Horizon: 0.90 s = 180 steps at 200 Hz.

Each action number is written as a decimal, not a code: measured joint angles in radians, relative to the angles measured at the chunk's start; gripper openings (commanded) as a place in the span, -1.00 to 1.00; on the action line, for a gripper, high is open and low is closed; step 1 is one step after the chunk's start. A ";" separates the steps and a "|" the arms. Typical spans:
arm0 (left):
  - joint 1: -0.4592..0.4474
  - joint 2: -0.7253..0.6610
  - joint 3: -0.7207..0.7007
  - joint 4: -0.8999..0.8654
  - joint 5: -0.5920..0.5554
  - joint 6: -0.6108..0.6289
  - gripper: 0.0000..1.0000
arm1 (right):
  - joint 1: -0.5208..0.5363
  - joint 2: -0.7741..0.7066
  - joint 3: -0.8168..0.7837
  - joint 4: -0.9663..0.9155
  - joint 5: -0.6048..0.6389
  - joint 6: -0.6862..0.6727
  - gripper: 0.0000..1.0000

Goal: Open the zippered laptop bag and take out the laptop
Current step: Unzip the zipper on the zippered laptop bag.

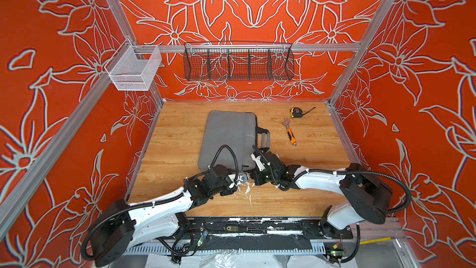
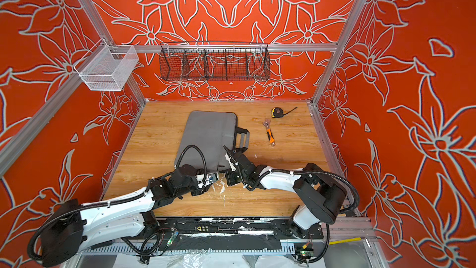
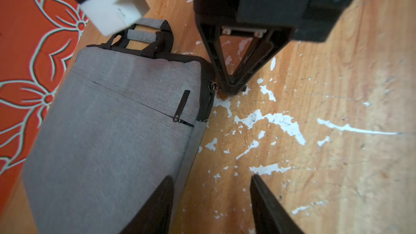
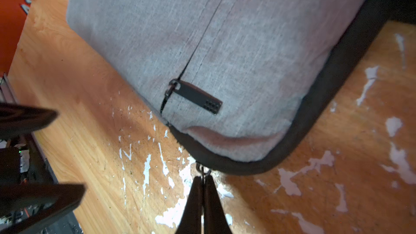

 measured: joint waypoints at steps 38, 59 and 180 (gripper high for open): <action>0.001 0.194 0.016 0.156 -0.061 0.125 0.12 | 0.000 -0.005 -0.002 0.008 -0.046 0.000 -1.00; 0.013 0.253 0.026 0.217 -0.075 0.158 0.01 | -0.003 -0.008 -0.002 0.007 -0.066 0.000 -1.00; 0.039 0.379 0.047 0.355 -0.036 0.188 -1.00 | -0.022 -0.046 -0.019 -0.026 -0.052 -0.010 -1.00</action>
